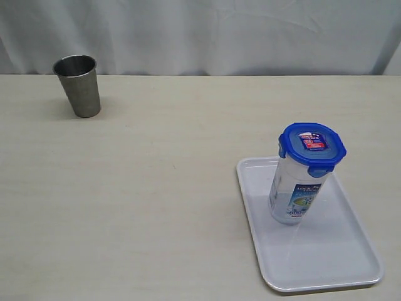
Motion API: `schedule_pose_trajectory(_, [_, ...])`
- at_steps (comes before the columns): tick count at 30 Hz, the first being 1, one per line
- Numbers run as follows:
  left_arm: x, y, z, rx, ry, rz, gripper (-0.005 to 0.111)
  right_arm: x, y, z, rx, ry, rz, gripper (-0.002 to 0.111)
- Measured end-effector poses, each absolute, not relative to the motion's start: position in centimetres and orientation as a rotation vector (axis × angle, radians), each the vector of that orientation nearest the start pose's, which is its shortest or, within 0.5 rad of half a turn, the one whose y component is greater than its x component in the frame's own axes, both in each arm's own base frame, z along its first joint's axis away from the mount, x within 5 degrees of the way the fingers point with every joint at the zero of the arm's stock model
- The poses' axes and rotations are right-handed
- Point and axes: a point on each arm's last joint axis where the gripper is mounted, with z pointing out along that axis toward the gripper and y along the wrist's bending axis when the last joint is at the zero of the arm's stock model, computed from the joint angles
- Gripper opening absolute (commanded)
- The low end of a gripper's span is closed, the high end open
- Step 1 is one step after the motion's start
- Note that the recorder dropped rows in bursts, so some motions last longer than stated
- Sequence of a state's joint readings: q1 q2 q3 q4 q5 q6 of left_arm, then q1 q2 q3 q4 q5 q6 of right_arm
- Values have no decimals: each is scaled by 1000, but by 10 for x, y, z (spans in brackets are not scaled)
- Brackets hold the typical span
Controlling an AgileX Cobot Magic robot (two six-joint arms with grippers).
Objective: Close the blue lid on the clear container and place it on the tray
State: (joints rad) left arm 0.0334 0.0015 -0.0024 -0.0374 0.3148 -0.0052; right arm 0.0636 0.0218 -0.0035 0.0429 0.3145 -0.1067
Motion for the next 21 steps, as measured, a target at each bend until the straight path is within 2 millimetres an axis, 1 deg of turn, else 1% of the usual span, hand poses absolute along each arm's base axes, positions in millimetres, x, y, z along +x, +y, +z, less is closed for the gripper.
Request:
schedule_pose_trajectory(7, [54,1,185,-58,1796,-16,0,55,5,185,-124,1812,19,5])
schedule_pose_trajectory(14, [54,1,185,-58,1796,-16,0,55,6,185,-55,1815,91,5])
schedule_pose_trajectory(21, [54,1,185,-58,1796,-16,0,55,6,185,-51,1816,96,5])
